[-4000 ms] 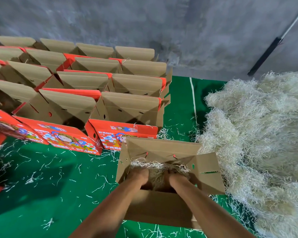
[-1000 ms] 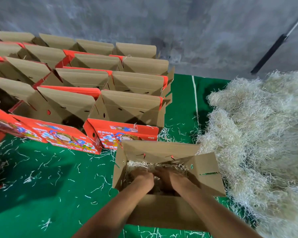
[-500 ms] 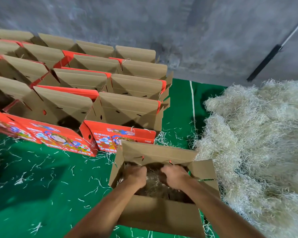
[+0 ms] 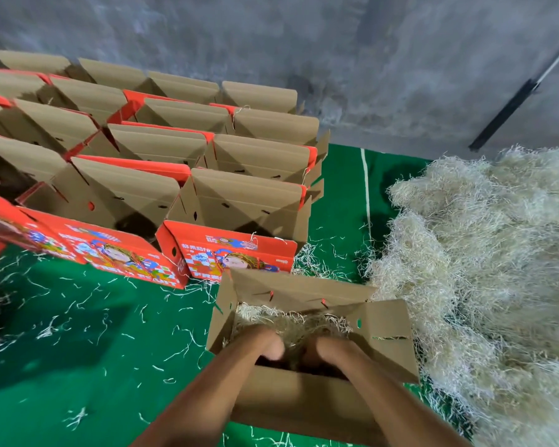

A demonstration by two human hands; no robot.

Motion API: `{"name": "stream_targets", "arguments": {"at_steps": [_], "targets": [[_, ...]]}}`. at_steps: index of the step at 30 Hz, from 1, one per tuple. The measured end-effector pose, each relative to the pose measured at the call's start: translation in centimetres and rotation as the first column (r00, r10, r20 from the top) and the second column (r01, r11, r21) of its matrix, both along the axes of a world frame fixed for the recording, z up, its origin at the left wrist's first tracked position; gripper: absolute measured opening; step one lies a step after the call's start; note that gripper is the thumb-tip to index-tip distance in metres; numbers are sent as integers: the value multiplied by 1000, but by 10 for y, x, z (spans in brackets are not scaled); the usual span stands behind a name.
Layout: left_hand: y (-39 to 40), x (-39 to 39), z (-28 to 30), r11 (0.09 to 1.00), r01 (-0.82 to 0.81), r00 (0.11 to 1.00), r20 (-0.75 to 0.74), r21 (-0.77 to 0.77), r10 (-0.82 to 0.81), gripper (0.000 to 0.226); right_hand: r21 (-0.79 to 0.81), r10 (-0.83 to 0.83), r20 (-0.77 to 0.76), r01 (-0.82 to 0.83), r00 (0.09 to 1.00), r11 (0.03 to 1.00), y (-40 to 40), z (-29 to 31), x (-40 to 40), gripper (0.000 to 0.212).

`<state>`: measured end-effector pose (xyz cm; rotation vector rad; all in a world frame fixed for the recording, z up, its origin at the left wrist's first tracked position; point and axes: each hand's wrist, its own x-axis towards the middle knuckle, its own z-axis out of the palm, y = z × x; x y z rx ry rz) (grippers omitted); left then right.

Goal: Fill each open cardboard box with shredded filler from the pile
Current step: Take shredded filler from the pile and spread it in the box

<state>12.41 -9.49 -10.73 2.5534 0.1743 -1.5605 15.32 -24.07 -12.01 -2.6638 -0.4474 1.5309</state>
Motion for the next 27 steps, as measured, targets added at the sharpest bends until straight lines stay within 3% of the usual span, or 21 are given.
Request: {"name": "stream_targets", "arguments": {"at_steps": [2, 5, 9, 14, 17, 20, 23, 27], "targets": [[3, 6, 10, 999, 39, 999, -4, -4, -39, 47, 52, -49, 184, 40, 982, 998, -1, 4, 5, 39], [12, 12, 21, 996, -76, 995, 68, -45, 79, 42, 25, -111, 333, 109, 936, 994, -5, 3, 12, 36], [20, 8, -1, 982, -187, 972, 147, 1, 185, 52, -77, -53, 310, 81, 949, 994, -10, -11, 5, 38], [18, -4, -3, 987, -158, 981, 116, 16, 155, 56, 26, -154, 219, 152, 963, 988, -16, -2, 7, 36], [17, -4, 17, 989, -146, 978, 148, 2, 144, 61, 133, -259, 229, 234, 938, 963, -23, 8, 7, 36], [12, -8, 35, 968, -238, 932, 264, -74, 250, 54, 265, -381, 212, 322, 900, 909, -28, 25, 2, 28], [0, -17, 57, 936, -292, 845, 406, -194, 348, 52, 510, -513, 175, 368, 841, 777, -45, 50, -9, 14], [-25, -27, 86, 984, -104, 772, 611, -147, 173, 38, 713, -600, 213, 297, 771, 635, -80, 81, -32, 14]]}}
